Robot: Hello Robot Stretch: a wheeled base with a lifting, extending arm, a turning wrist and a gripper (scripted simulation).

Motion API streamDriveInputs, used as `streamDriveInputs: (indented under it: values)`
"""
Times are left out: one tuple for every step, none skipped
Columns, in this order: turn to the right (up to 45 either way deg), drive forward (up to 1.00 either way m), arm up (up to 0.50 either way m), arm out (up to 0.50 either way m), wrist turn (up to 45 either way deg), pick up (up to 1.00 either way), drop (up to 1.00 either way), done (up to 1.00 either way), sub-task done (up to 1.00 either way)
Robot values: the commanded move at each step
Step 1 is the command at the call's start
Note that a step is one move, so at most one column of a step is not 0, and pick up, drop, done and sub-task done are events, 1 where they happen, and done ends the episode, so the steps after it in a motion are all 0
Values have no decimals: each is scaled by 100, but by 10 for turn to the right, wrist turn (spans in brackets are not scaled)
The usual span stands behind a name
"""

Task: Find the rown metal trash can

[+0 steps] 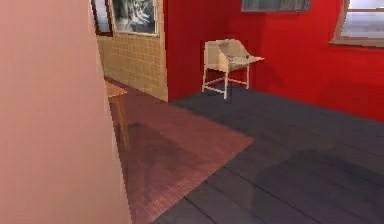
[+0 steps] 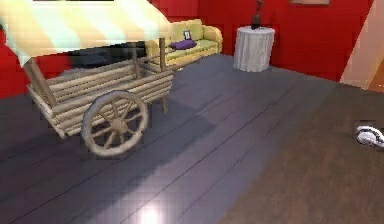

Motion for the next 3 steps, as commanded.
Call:
streamDriveInputs:
  values:
    - [0,100,0,0,0,0,0,0,0]
    - [0,40,0,0,0,0,0,0,0]
    - [-90,0,0,0,0,0,0,0,0]
